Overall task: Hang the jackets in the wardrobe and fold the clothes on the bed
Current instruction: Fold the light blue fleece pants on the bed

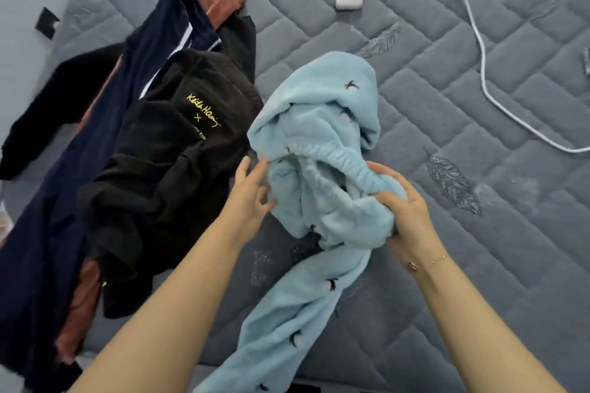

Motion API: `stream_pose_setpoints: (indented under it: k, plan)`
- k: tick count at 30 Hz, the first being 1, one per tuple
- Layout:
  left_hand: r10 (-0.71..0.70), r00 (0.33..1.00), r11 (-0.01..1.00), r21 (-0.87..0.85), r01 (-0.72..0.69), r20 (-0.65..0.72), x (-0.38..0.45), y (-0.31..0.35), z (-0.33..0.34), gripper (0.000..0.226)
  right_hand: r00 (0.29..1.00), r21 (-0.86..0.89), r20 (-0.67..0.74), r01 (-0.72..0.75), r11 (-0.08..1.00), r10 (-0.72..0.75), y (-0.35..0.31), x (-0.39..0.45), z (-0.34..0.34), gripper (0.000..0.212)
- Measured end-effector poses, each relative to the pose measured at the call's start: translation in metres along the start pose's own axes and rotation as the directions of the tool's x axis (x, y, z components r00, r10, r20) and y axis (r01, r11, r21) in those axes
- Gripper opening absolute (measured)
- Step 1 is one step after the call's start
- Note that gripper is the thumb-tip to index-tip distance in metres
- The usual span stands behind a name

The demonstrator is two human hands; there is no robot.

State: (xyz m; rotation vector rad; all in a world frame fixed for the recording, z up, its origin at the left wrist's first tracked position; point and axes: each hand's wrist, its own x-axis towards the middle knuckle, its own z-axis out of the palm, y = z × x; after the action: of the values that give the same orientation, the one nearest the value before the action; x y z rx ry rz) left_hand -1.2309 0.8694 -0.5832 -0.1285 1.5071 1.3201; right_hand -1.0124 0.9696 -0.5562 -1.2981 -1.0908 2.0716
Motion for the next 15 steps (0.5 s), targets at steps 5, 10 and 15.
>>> stream_pose_setpoints:
  k: [5, 10, 15]
  plan:
    - [0.057, 0.998, 0.979, 0.197, -0.048, -0.041, 0.017, -0.010, 0.054, 0.062, 0.986, 0.223, -0.157, -0.026, 0.975, 0.063, 0.007, -0.020, -0.054, 0.045]
    - [0.094, 0.981, 0.829, 0.532, -0.170, 0.167, -0.015, -0.047, 0.134, 0.025, 0.935, 0.359, -0.353, 0.118, 0.926, 0.018, -0.008, -0.046, -0.147, 0.041]
    - [0.242, 0.937, 0.743, 0.573, -0.346, 0.252, -0.063, -0.086, 0.215, 0.024, 0.784, 0.180, -0.619, 0.083, 0.980, 0.047, -0.001, -0.069, -0.249, 0.033]
